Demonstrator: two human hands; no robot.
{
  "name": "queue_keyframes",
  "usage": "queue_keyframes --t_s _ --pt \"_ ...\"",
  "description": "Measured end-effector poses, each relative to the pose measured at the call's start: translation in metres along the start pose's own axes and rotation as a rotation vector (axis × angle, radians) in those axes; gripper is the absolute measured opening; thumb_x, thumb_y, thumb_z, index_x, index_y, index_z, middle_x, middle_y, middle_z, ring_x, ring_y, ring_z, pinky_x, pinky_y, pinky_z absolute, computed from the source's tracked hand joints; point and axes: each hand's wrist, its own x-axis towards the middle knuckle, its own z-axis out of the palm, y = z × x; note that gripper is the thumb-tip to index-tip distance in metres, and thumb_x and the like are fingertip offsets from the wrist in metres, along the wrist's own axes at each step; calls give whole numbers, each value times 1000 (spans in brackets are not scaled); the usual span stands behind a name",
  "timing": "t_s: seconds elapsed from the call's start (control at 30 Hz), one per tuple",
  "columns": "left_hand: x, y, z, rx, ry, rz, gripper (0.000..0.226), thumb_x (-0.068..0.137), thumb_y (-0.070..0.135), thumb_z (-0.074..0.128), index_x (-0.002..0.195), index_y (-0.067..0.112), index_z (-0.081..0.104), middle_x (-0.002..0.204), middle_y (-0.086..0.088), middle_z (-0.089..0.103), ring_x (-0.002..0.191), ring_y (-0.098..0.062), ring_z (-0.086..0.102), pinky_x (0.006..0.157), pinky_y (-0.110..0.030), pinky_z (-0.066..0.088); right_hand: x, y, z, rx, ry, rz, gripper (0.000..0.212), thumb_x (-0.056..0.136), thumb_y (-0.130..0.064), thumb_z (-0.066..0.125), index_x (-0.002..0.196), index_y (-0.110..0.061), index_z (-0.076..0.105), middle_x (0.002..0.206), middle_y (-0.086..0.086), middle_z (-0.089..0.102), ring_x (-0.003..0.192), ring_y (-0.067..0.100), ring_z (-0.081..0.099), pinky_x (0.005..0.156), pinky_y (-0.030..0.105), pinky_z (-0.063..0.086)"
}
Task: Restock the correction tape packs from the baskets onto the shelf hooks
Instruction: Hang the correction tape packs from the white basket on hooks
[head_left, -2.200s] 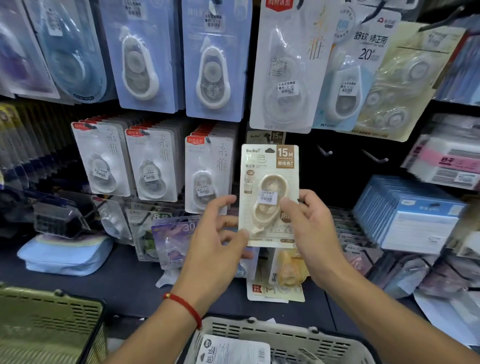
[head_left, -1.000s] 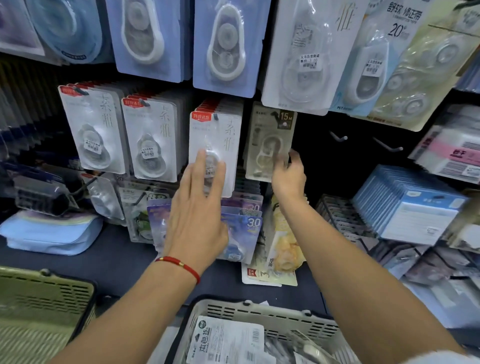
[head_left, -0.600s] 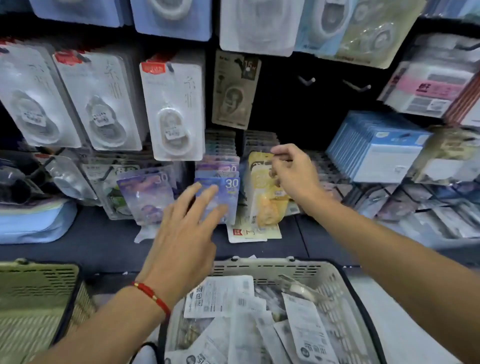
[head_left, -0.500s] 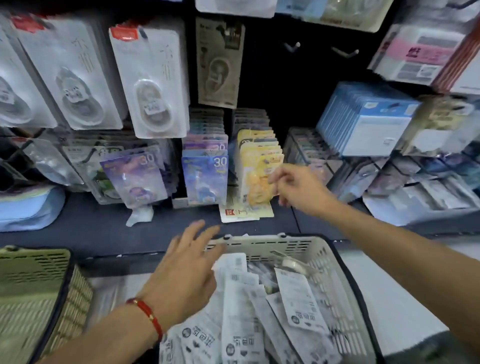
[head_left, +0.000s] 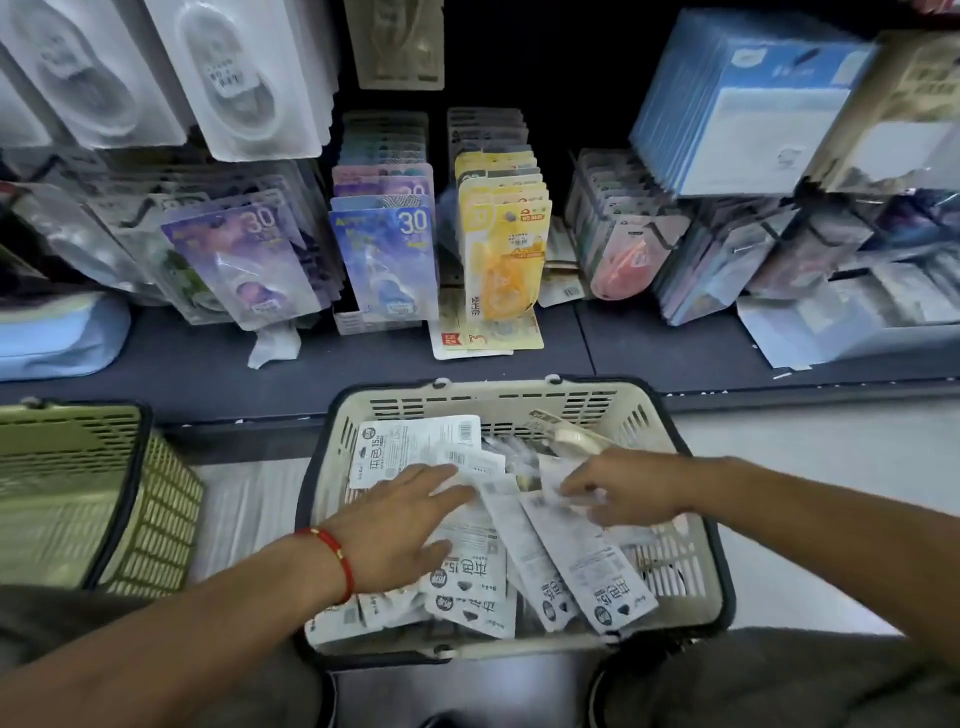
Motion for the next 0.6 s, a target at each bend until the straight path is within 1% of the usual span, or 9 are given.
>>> queue_keyframes --t_s 0.03,0.1,0.17,0.23,0.3,0.37,0.43,0.5,0.6 --pt "3 5 -6 -5 72 9 65 107 41 50 164 34 21 174 1 12 159 -17 12 127 -38 25 -7 6 -17 22 96 -28 19 102 -18 62 116 -12 74 111 -5 74 99 14 67 89 35 52" --pt "8 16 -19 -110 236 33 63 105 41 55 162 32 30 170 3 28 156 -15 22 125 -30 25 -24 17 -55 67 357 -50 23 102 -21 66 81 -15 71 70 -12 65 64 3 56 68 32 46" --pt "14 29 -34 -385 360 60 68 99 47 65 160 37 35 164 13 39 151 -6 31 120 -18 24 -39 19 -83 308 513 -68 18 100 -27 71 85 -21 78 72 -19 73 63 -5 62 65 22 49" --pt "19 39 -46 -774 352 95 68 92 46 76 152 38 45 150 21 55 138 1 50 113 -15 38 -42 6 -95 653 536 -149 9 99 -26 74 97 -22 82 86 -10 82 74 -2 72 67 15 54" --pt "21 36 -52 -1123 310 47 52 91 27 81 137 28 57 130 8 73 118 -11 70 98 -32 60 -32 -9 -91 816 601 -124 7 99 -21 74 99 -21 81 88 -6 82 79 7 77 70 23 60" --pt "19 22 -53 -1292 267 -79 43 90 10 79 128 23 62 117 -5 78 105 -26 77 86 -44 65 -16 -22 -73 781 653 35 8 101 -23 70 102 -18 76 85 -8 80 77 15 78 74 41 66" --pt "16 5 -47 -1290 253 -200 45 91 4 76 129 23 62 110 -6 81 99 -28 79 84 -46 65 -5 -27 -48 701 493 223 18 105 -30 62 109 -14 68 96 3 78 81 28 78 76 50 66" --pt "16 -9 -38 -1274 314 -339 43 91 5 77 126 25 64 106 -2 81 96 -26 79 91 -52 62 1 -37 -16 600 229 256 30 105 -38 60 120 -12 63 113 10 73 93 31 76 79 48 65" --pt "17 -20 -32 -1297 397 -436 36 91 8 78 121 25 67 103 1 82 93 -24 80 93 -55 61 8 -67 30 276 -5 181 84 91 -64 68 152 -14 41 152 8 45 136 27 54 104 42 52"
